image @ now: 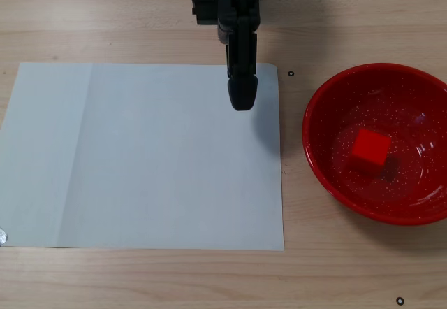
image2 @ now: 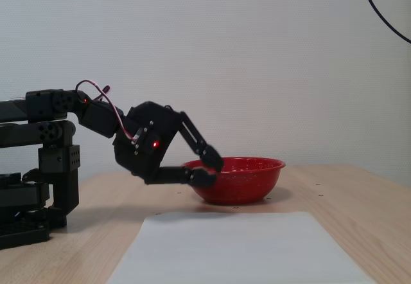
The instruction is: Grasp the red cube and put it in the red bowl.
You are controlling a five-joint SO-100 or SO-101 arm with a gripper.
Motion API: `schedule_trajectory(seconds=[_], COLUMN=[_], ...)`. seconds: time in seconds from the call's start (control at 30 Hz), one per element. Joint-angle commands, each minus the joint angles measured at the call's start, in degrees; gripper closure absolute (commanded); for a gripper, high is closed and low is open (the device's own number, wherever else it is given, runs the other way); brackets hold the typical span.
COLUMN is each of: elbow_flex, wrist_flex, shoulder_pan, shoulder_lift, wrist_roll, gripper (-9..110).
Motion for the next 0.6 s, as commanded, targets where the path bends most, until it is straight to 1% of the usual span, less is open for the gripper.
schedule_trajectory(seconds=[0.0,0.27,0.47,0.57], elbow_flex=[0.26,0.26,0.35,0.35], wrist_flex=[0.88,8.96,18.37,18.9], shoulder_pan=[0.44,0.79,1.67,0.79], shoulder_lift=[1.14,1.23,1.23,1.23], wrist_roll=[-1.41,-2.99,-0.7,-0.62], gripper=[101,101,101,101])
